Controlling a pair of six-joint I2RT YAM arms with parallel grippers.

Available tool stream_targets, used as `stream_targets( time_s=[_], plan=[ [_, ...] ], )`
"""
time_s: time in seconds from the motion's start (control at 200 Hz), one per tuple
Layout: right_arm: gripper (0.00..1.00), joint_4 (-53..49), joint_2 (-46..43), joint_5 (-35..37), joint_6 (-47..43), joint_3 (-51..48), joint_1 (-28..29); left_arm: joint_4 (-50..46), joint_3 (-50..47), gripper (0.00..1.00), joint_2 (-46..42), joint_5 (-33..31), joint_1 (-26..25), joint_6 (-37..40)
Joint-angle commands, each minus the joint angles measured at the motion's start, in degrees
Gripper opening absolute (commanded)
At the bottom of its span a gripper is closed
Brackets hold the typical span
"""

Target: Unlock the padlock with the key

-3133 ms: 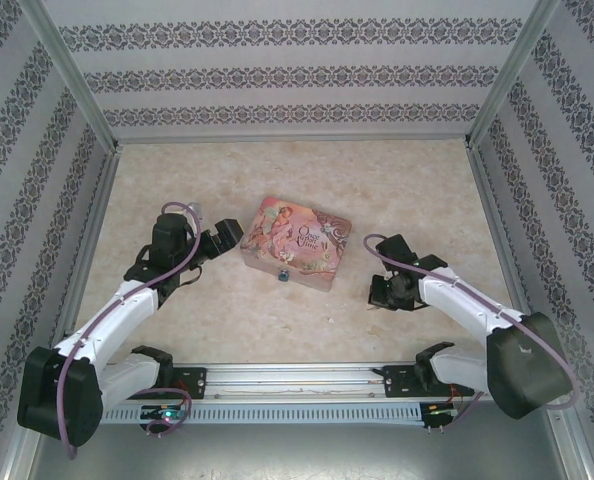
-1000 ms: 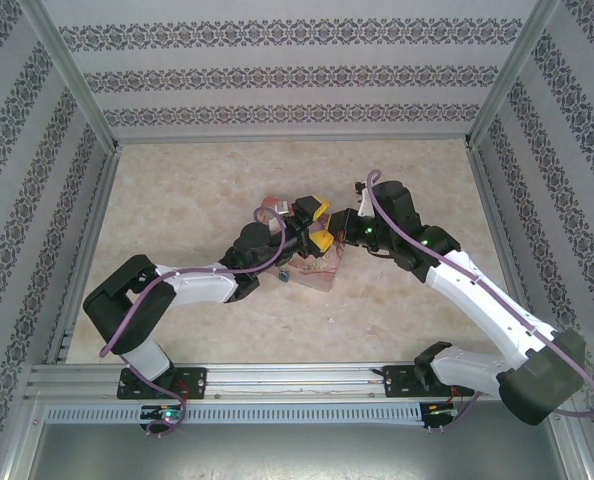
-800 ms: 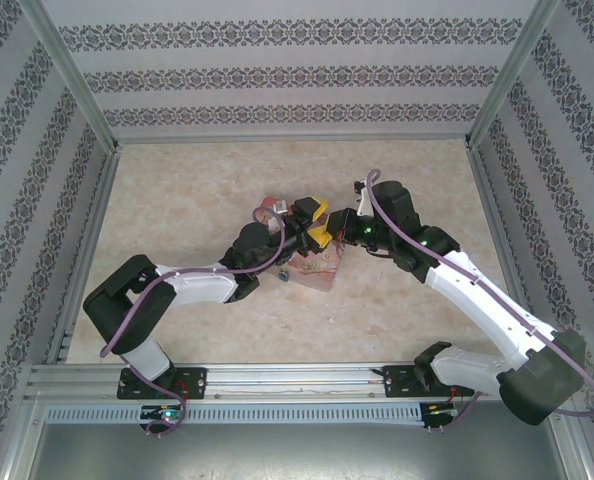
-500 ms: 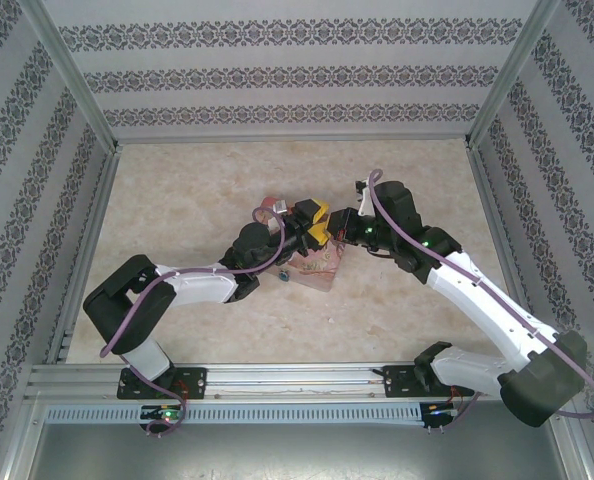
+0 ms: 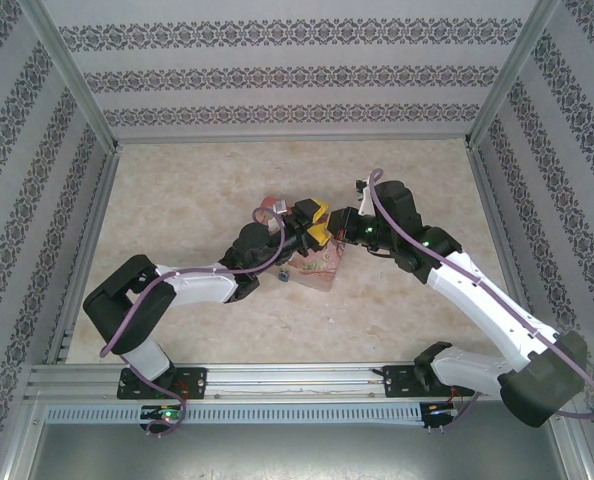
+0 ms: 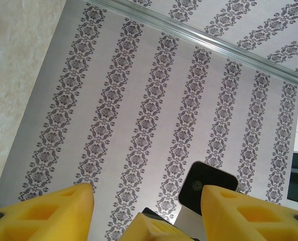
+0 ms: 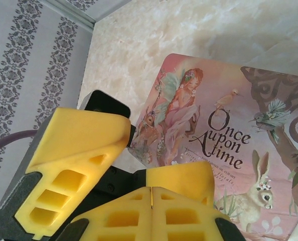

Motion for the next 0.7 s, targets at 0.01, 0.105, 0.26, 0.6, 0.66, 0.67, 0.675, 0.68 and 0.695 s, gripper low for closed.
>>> stream_targets(
  time_s=[0.01, 0.105, 0.26, 0.6, 0.66, 0.67, 0.675, 0.68, 0.695],
  plan=[
    [0.00, 1.97, 1.50, -0.09, -0.64, 3.07, 0.70, 3.14, 0.08, 0.59, 0.84, -0.63, -1.15, -1.31],
    [0.00, 2.64, 2.86, -0.70, -0.77, 4.35, 0.70, 3.96, 0.17, 0.59, 1.28, -0.63, -1.23, -1.87],
    [0.00, 3.30, 4.56, -1.28, -0.88, 5.90, 0.79, 4.16, 0.35, 0.59, 1.48, -0.70, -1.30, -1.95],
    [0.00, 3.94, 4.69, -1.10, -0.63, 3.59, 0.83, 4.95, -0.70, 0.53, 0.89, -2.29, -1.32, -2.29],
    [0.00, 3.97, 4.23, -0.89, -0.54, 2.96, 0.88, 4.82, -1.00, 0.51, 0.70, -2.69, -1.32, -2.30],
    [0.00, 3.92, 4.12, -0.85, -0.55, 2.84, 0.88, 4.79, -0.97, 0.51, 0.69, -2.73, -1.32, -2.31],
    [0.00, 3.95, 4.08, -0.85, -0.53, 2.79, 0.88, 4.78, -0.97, 0.51, 0.69, -2.78, -1.32, -2.30],
    [0.00, 3.96, 4.02, -0.85, -0.53, 2.76, 0.88, 4.78, -1.01, 0.51, 0.64, -2.76, -1.32, -2.29],
    [0.00, 3.90, 3.85, -0.77, -0.59, 2.59, 0.83, 4.73, -1.09, 0.50, 0.61, -2.82, -1.32, -2.29]
  ],
)
